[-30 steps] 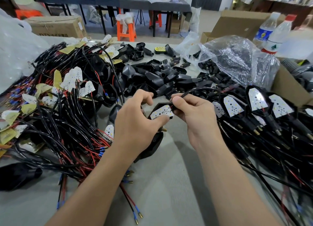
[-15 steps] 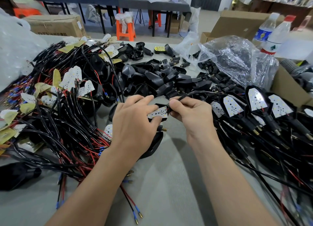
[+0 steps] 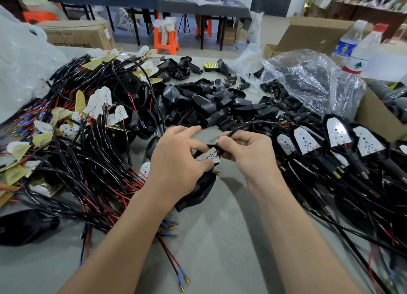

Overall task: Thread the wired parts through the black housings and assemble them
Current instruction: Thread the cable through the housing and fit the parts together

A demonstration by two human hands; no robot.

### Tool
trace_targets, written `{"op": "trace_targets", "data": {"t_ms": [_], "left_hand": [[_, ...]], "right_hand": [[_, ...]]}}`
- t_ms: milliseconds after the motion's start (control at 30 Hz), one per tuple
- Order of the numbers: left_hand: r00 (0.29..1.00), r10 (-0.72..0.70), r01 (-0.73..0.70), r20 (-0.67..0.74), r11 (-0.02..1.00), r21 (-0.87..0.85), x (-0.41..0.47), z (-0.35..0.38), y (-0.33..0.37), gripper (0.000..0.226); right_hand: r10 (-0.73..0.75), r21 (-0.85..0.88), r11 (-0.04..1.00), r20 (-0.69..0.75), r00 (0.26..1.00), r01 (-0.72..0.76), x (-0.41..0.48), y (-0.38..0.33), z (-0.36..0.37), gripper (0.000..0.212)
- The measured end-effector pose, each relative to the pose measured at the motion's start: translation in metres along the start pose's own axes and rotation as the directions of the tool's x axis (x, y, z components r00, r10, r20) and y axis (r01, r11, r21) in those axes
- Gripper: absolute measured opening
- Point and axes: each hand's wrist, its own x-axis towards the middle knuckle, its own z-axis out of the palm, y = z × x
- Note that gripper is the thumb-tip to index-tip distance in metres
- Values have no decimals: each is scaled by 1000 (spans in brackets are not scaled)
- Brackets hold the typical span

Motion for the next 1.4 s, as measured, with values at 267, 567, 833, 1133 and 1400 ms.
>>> {"op": "trace_targets", "data": {"t_ms": [267,567,833,1133,1400], "left_hand": [[990,65,-54,-122,994,94,-6,4,5,26],[986,-21,47,-163,986,159,-6,6,5,25],[979,-55,83,-198,987,136,-6,6,5,25],[974,-174,126,-143,948,-291,-7,1,9,32],[948,-230,316,219,756,-573,-2,-3,6,26]], "right_hand": [[41,-30,999,-106,994,-44,1,3,1,11],[91,-45,994,-124,988,-98,2,3,3,15],[146,97,986,-104,984,-136,1,0,3,16],[180,315,938,-81,980,-146,2,-8,-2,22],[51,256,965,37,998,-59,0,-10,-2,16]]}}
